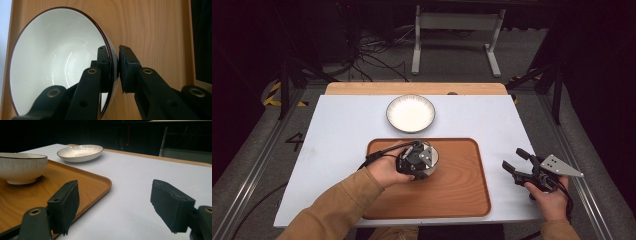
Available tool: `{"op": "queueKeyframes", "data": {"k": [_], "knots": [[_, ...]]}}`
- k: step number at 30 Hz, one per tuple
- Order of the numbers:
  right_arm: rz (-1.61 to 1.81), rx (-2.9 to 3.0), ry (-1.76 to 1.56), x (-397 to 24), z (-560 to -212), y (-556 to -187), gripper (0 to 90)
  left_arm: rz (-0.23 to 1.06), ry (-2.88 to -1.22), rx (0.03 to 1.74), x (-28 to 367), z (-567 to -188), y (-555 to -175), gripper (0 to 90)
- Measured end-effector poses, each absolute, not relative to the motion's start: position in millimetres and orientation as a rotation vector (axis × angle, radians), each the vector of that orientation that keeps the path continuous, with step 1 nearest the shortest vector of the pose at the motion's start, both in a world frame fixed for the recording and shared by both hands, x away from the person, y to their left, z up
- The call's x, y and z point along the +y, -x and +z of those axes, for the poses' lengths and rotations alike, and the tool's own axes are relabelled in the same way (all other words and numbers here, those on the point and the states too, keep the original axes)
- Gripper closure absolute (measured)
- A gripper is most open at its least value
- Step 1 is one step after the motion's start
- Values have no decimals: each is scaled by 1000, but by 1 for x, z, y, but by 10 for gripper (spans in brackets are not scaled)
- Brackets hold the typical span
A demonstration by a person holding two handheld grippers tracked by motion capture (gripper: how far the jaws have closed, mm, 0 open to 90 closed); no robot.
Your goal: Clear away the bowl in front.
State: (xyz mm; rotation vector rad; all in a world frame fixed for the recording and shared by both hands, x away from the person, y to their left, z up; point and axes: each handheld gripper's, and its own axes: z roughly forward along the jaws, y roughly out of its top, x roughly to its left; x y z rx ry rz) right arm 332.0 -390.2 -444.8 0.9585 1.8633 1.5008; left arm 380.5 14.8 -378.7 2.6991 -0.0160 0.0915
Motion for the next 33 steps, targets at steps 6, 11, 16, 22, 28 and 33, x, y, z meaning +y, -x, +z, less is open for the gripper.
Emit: {"op": "queueKeyframes", "data": {"k": [6,11,16,22,28,33], "knots": [[1499,1864,-960,-390,-445,-332,243,80,-2707,-27,15,-379,-381,804],[1506,1862,-962,-390,-445,-332,242,34,-2713,-12,15,-379,-380,815],[1505,1862,-961,-390,-445,-332,242,-33,-2704,-34,13,-380,-378,798],[1508,1863,-963,-390,-445,-332,242,-39,-2691,-14,13,-377,-377,781],[1510,1862,-963,-390,-445,-333,242,-47,-2621,50,18,-371,-376,643],[1519,1869,-957,-387,-445,-336,242,-11,-2551,159,24,-365,-375,414]]}}
